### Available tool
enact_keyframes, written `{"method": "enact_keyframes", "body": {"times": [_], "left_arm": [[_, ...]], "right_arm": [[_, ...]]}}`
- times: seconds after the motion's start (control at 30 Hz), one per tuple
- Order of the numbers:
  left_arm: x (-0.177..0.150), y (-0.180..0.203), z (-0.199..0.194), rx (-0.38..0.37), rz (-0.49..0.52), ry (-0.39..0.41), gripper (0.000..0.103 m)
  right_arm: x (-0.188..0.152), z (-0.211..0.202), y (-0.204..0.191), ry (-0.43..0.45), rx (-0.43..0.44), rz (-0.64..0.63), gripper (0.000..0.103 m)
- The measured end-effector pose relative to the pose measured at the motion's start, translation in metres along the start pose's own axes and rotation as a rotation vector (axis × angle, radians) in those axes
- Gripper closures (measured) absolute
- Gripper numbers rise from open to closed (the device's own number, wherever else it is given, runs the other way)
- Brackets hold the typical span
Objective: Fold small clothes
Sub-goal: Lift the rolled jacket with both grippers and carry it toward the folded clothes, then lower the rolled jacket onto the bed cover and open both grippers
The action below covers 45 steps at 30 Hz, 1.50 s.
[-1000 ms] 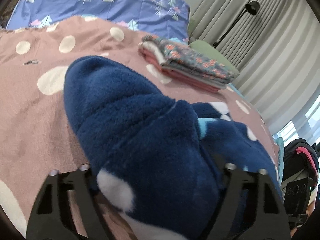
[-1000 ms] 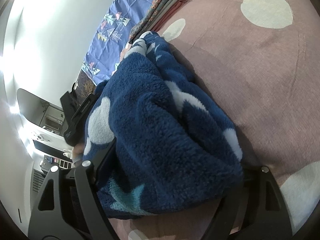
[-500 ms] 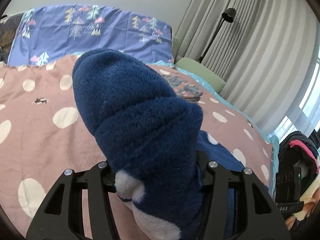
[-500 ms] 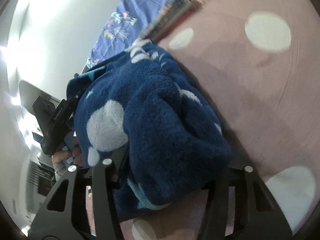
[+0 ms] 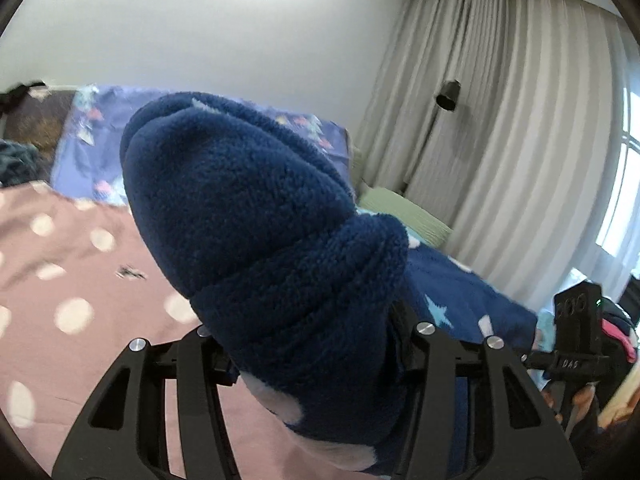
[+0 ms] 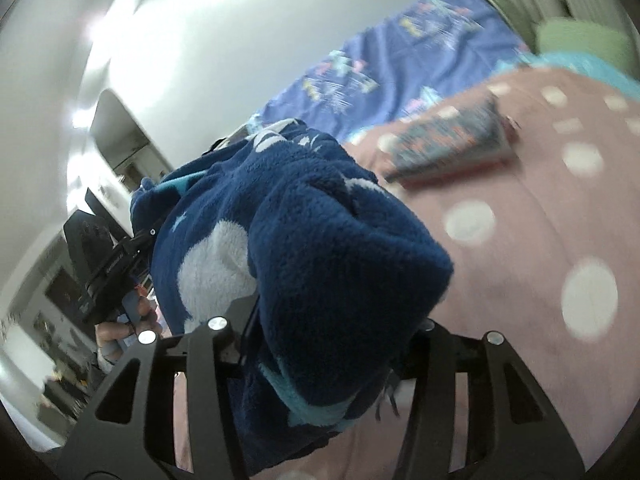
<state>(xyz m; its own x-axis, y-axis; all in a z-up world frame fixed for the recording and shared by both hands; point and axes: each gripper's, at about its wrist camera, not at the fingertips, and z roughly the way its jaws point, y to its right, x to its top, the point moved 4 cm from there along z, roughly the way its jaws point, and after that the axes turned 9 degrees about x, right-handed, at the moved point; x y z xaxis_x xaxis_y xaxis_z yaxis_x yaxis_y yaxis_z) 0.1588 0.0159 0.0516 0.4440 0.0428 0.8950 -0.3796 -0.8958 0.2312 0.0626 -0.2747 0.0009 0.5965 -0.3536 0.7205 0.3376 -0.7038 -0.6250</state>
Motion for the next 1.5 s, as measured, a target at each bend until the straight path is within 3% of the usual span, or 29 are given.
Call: {"method": "enact_keyframes", "body": {"times": [0.13, 0.37, 0.53, 0.7, 0.87, 1.13, 1.5], "left_arm": [[0.029, -0.023, -0.013, 0.114, 0.005, 0.074, 0.049], [0.080, -0.069, -0.016, 0.227, -0.030, 0.149, 0.049], [0.105, -0.105, 0.007, 0.299, -0.041, 0.150, 0.048], [0.116, -0.147, 0.052, 0.384, -0.059, 0.098, 0.048], [0.118, -0.185, 0.096, 0.417, -0.096, 0.060, 0.048], [0.110, -0.224, 0.171, 0.499, -0.066, -0.014, 0.048], [0.092, -0.275, 0.235, 0.587, -0.092, -0.095, 0.048]], "right_arm": [[0.042, 0.033, -0.032, -0.014, 0.024, -0.127, 0.054], [0.113, 0.101, -0.064, -0.048, 0.113, -0.219, 0.054], [0.149, 0.156, -0.071, -0.079, 0.125, -0.273, 0.054], [0.177, 0.225, -0.070, -0.124, 0.093, -0.318, 0.054], [0.190, 0.282, -0.054, -0.160, 0.068, -0.321, 0.055], [0.204, 0.372, -0.014, -0.220, 0.010, -0.309, 0.057], [0.194, 0.459, 0.017, -0.209, -0.168, -0.413, 0.057]]}}
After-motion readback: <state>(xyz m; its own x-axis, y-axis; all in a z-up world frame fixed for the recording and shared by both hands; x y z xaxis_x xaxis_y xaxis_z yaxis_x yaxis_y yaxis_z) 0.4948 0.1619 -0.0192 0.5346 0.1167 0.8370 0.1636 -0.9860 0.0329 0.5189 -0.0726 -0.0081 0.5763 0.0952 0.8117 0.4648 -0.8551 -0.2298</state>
